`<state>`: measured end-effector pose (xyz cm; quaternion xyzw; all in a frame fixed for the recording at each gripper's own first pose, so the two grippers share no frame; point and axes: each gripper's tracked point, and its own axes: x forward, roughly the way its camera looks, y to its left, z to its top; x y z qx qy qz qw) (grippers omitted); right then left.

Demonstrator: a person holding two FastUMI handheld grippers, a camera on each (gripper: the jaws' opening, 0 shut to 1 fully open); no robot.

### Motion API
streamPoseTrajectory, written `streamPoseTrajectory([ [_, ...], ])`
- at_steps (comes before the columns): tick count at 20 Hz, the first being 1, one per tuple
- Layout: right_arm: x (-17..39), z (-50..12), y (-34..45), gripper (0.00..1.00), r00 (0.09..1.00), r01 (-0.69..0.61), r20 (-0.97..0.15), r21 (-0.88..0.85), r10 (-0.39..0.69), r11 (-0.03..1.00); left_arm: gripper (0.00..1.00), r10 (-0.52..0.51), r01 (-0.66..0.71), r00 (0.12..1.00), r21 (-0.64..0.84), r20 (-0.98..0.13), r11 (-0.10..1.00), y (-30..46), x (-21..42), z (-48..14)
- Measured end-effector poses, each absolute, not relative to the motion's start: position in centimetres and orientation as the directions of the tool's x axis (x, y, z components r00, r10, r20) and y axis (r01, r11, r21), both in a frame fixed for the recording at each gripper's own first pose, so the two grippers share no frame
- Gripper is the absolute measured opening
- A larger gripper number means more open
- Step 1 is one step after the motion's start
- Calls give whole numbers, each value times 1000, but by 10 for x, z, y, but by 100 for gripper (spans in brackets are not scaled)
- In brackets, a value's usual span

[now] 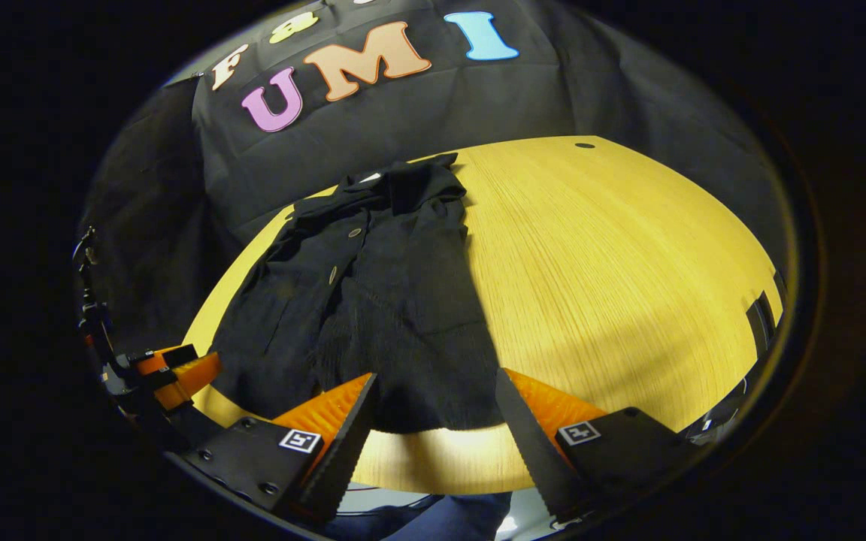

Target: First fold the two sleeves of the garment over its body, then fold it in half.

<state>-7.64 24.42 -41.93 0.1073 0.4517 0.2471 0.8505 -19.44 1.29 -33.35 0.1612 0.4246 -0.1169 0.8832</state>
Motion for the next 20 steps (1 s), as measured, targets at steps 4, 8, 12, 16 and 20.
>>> streamPoseTrajectory([
  [4, -76, -424, 244, 92, 488, -363, -728, 333, 482, 870, 96, -34, 327, 601, 207, -798, 922, 28, -200, -344],
  [8, -78, -428, 243, 97, 509, -396, -725, 282, 464, 874, 95, -44, 333, 585, 190, -810, 923, 27, -204, -352],
  [12, -77, -430, 243, 97, 552, -443, -706, 201, 443, 874, 93, -46, 273, 597, 149, -801, 950, 27, -205, -354],
  [16, -74, -433, 242, 91, 562, -414, -698, 228, 444, 881, 93, -70, 281, 590, 123, -804, 952, 26, -210, -354],
  [20, -77, -434, 249, 75, 508, -464, -723, 227, 468, 856, 89, -98, 307, 604, 117, -791, 945, 25, -208, -354],
])
